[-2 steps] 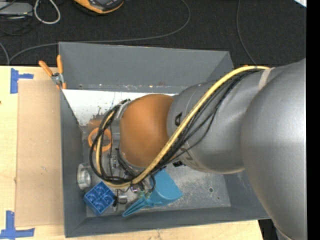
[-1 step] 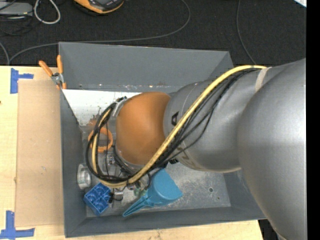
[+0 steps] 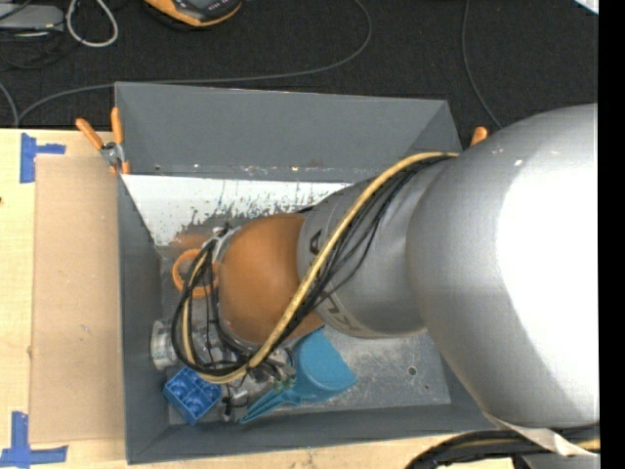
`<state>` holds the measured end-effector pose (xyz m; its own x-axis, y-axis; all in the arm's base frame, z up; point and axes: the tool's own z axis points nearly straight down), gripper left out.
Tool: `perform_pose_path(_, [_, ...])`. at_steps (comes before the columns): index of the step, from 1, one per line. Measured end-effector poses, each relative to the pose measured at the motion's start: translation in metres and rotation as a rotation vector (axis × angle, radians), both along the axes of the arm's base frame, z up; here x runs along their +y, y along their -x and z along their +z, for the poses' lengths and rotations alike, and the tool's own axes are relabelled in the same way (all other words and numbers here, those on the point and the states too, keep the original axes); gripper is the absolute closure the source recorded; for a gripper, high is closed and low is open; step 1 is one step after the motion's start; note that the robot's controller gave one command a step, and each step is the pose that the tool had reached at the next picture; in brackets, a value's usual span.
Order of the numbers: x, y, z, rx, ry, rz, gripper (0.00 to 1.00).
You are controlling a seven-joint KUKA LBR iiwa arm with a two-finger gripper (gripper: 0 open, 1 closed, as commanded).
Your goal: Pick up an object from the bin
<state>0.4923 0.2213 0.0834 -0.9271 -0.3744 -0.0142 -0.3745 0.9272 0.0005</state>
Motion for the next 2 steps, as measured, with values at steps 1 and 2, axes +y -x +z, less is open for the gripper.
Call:
perform_pose_path(1, [0.0245, 0.0173, 0.0123, 0.001, -0.004, -0.132, 0.00])
perform_pose_path(2, [0.0228, 0.0176, 0.0115, 0.003, -0.002, -0.121, 0.00])
